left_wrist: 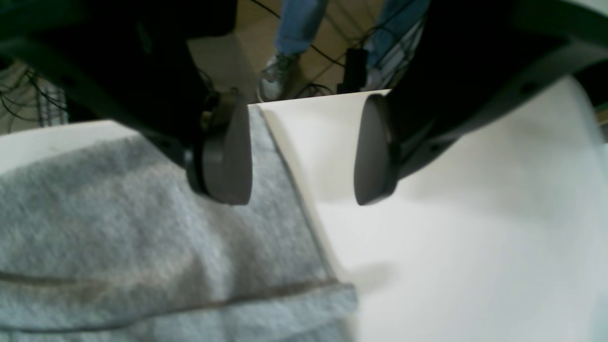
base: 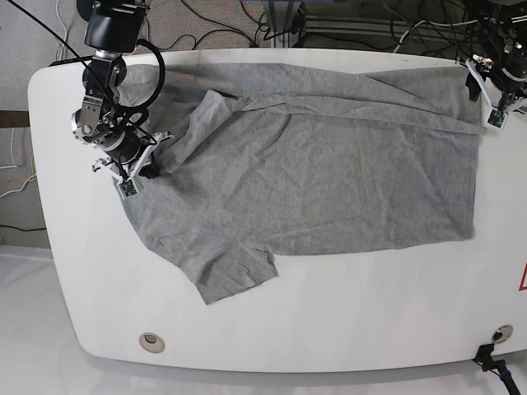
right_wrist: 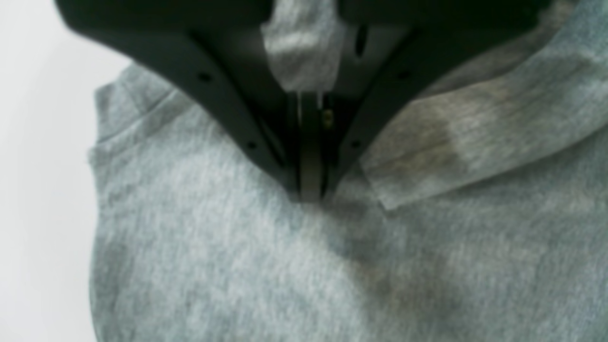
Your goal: Fold the T-shirt properly
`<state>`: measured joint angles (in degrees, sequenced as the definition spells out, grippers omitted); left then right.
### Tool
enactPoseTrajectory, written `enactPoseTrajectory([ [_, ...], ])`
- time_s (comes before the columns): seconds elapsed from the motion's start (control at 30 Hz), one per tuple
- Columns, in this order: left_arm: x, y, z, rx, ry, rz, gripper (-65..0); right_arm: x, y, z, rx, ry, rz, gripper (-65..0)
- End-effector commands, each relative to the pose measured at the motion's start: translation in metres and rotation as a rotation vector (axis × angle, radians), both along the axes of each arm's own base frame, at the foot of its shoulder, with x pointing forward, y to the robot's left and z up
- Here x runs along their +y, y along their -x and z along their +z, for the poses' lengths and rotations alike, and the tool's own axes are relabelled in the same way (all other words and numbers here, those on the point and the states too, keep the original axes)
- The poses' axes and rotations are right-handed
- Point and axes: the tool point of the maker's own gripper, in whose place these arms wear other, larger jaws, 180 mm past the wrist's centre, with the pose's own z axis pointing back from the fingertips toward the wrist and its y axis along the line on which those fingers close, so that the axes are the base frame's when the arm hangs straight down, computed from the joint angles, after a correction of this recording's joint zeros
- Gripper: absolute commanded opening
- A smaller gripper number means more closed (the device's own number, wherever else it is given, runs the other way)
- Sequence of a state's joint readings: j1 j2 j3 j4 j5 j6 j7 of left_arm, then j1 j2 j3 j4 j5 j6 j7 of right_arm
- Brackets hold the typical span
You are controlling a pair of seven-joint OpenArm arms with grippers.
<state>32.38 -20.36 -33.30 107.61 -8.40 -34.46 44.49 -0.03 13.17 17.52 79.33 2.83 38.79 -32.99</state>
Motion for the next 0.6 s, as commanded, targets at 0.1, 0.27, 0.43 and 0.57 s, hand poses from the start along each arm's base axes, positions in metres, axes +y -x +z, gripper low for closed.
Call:
enactPoseTrajectory([
  [0.1, 0.014, -0.021, 0.028, -0.096, -0.043, 0.021, -32.2, -0.007, 0.004, -0.002, 0.03, 0.038, 0.004, -65.0],
  [0.27, 0.03, -0.057, 0.058, -0.259, -0.051, 0.133, -32.6, -0.006, 0.004, -0.003, 0.032, 0.035, 0.004, -65.0],
  [0.43, 0.031, -0.089, 0.082, -0.386, -0.025, 0.185, -32.6, -0.001, 0.004, -0.004, 0.031, 0.023, 0.004, -65.0],
  [0.57, 0.013, -0.106, 0.083, -0.423, 0.023, 0.168, -32.6, 0.0, 0.001, 0.009, -0.007, 0.037, 0.011, -65.0],
])
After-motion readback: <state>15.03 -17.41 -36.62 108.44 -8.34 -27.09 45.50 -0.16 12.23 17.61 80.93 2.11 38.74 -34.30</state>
